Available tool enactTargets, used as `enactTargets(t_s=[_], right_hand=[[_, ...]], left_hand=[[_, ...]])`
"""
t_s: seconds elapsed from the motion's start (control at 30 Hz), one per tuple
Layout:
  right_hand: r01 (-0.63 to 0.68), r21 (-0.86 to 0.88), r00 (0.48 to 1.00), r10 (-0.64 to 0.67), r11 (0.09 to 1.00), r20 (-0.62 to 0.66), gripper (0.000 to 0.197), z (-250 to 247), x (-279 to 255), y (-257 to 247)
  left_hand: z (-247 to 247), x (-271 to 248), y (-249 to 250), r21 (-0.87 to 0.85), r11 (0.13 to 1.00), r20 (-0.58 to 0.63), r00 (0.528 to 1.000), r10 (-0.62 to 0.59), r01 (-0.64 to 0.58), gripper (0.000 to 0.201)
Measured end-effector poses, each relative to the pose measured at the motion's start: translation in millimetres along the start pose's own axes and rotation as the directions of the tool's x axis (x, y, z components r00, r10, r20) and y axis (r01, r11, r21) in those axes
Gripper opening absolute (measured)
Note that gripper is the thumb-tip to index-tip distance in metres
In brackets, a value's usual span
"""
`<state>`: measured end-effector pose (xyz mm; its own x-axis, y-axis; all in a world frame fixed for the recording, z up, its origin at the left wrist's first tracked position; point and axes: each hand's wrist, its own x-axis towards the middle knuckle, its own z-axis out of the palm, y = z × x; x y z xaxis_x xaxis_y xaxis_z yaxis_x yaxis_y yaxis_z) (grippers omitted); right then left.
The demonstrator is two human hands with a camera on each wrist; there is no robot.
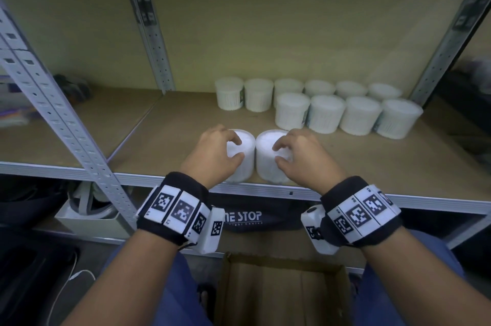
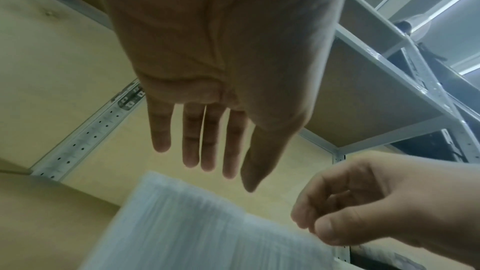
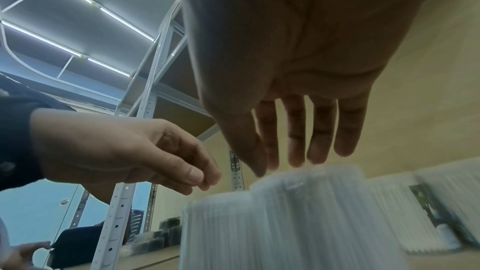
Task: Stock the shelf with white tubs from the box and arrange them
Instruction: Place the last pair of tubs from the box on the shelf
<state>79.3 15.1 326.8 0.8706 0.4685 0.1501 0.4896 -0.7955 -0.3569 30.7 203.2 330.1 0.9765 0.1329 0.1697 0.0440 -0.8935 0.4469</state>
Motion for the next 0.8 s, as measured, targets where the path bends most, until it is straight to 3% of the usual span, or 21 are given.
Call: enactTargets(t_s=[0.1, 0.43, 0.8], right_hand=[[0.019, -0.014, 1.000, -0.019, 1.000, -0.001, 0.024, 3.2, -1.1, -0.9], [0.051, -0.004, 0.996, -0.052, 0.999, -0.077, 0.024, 11.9, 14.5, 4.9], [0.022, -0.011, 0.995, -0.023, 1.000, -0.100, 0.026, 23.2, 79.3, 5.0]], left_hand=[[5.9, 0.0, -0.6, 0.003, 1.000, 0.043, 0.999, -0.017, 0.017, 0.020], [14.3, 12.6, -5.0, -0.038, 0.999, -0.073, 0.997, -0.039, 0.037, 0.023], [18.0, 77.0, -23.8, -0.050, 0.994, -0.075, 0.993, -0.097, 0.093, 0.025]])
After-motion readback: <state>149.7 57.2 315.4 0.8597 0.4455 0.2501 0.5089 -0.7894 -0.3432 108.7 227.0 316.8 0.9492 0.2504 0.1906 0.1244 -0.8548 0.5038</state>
